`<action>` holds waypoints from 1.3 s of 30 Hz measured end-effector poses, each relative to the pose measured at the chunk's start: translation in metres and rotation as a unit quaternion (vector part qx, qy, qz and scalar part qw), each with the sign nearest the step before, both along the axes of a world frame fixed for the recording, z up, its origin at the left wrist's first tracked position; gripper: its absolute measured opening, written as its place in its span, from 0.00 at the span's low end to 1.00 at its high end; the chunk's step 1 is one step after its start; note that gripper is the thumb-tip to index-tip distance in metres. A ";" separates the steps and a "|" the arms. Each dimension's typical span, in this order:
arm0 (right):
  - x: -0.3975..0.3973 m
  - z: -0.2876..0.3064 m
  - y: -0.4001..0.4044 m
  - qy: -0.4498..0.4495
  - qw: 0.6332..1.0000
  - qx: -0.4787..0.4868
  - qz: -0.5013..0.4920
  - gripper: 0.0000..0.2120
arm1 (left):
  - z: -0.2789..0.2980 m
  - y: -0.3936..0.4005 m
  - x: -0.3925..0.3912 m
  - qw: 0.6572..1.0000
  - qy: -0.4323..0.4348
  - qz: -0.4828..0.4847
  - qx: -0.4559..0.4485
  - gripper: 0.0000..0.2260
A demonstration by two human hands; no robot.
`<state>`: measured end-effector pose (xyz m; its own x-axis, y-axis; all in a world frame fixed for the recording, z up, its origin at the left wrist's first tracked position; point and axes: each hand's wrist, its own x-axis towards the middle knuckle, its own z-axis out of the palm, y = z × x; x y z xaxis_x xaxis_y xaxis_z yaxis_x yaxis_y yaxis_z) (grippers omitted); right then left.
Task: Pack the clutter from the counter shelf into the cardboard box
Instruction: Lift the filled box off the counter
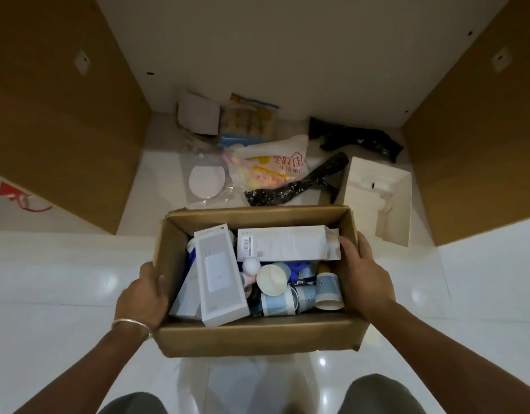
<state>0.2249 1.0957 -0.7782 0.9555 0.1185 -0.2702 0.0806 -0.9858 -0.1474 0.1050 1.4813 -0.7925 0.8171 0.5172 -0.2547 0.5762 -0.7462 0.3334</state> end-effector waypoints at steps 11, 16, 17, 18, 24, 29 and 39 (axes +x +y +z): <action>0.053 -0.118 0.007 -0.045 0.998 0.033 0.010 0.26 | -0.103 0.014 0.065 1.000 -0.002 -0.020 0.024 0.05; 0.073 -0.145 0.015 -0.057 0.998 0.031 0.015 0.24 | -0.121 0.022 0.082 1.000 -0.012 -0.009 0.022 0.05; 0.077 -0.149 0.017 -0.057 0.998 0.032 0.010 0.24 | -0.123 0.024 0.087 1.000 -0.015 -0.010 0.023 0.06; 0.082 -0.152 0.018 -0.056 0.998 0.036 0.005 0.24 | -0.125 0.026 0.093 0.999 -0.018 -0.014 0.025 0.06; 0.115 -0.161 0.027 -0.068 0.996 0.061 0.006 0.26 | -0.129 0.037 0.132 0.999 -0.016 -0.004 0.042 0.06; 0.156 -0.167 0.037 -0.089 0.991 0.096 0.026 0.26 | -0.137 0.049 0.168 0.998 -0.041 0.004 0.051 0.07; 0.196 -0.180 0.043 -0.092 0.990 0.099 0.025 0.27 | -0.144 0.061 0.194 0.997 -0.055 0.004 0.053 0.05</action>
